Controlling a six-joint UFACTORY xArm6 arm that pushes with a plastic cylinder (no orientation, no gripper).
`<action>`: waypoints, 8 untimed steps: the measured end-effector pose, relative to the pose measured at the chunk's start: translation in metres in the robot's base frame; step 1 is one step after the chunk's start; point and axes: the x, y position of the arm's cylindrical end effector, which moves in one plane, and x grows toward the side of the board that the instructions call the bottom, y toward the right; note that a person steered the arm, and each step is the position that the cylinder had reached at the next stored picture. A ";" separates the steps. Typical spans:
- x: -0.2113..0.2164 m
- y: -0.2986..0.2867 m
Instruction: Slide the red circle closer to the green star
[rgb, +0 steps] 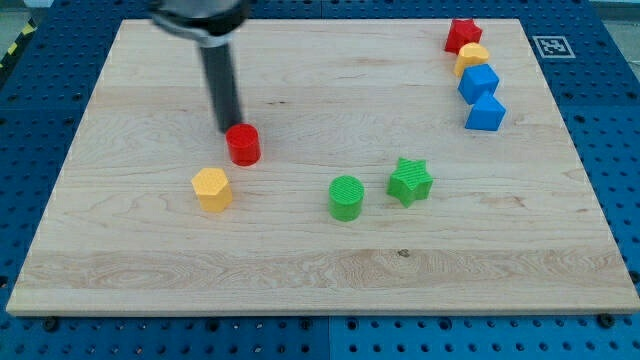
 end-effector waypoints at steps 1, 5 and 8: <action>0.017 -0.019; 0.029 0.061; 0.062 0.131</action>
